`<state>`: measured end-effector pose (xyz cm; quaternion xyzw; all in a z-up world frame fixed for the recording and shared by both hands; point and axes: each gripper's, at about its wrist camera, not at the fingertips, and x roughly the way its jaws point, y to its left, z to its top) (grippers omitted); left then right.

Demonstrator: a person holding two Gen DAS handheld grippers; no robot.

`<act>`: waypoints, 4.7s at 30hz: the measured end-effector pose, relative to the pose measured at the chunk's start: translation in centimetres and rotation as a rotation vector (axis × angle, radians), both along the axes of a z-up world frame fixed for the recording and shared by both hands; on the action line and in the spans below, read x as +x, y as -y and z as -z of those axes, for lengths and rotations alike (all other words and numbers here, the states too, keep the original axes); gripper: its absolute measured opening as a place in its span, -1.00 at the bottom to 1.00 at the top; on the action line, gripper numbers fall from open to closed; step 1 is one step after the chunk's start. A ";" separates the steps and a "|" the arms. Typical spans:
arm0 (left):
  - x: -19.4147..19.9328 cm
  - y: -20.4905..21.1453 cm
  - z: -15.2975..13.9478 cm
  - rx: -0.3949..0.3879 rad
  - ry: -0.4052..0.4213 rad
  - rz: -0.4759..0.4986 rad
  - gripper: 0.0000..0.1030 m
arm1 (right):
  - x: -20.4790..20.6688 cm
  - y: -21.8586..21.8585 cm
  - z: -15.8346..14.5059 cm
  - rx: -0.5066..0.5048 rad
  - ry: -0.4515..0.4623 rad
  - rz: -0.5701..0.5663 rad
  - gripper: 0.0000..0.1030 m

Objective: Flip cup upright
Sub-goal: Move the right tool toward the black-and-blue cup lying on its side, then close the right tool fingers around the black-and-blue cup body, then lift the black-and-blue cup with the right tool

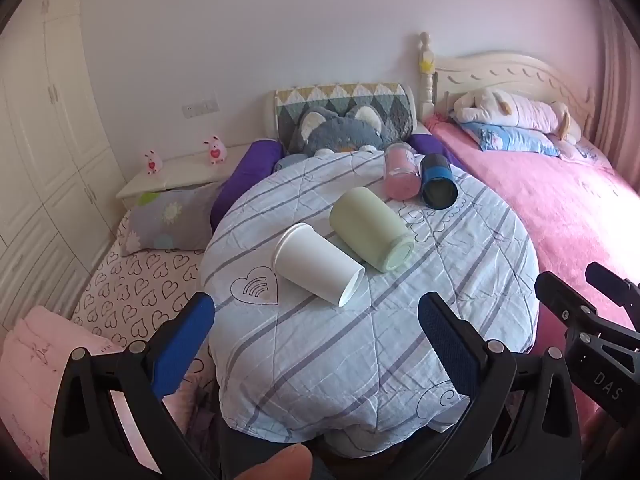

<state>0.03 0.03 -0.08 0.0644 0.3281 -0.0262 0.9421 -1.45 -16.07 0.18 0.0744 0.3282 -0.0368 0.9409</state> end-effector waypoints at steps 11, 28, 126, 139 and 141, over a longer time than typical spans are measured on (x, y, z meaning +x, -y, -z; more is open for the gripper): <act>-0.7 -0.4 -0.6 -0.008 0.005 -0.001 1.00 | -0.8 0.2 0.1 0.011 0.016 -0.008 0.62; 7.2 1.3 -0.6 0.006 -0.102 -0.014 0.99 | 5.9 1.0 -0.2 0.012 -0.075 -0.010 0.62; 24.2 4.6 0.4 0.020 -0.219 -0.002 1.00 | 25.6 6.3 5.9 0.107 -0.456 -0.068 0.31; 15.4 1.0 0.3 0.017 -0.200 -0.031 0.99 | 13.7 0.5 6.3 0.140 -0.444 -0.174 0.31; 14.3 0.4 0.6 0.019 -0.205 -0.038 0.99 | 12.4 -0.5 6.6 0.146 -0.446 -0.184 0.31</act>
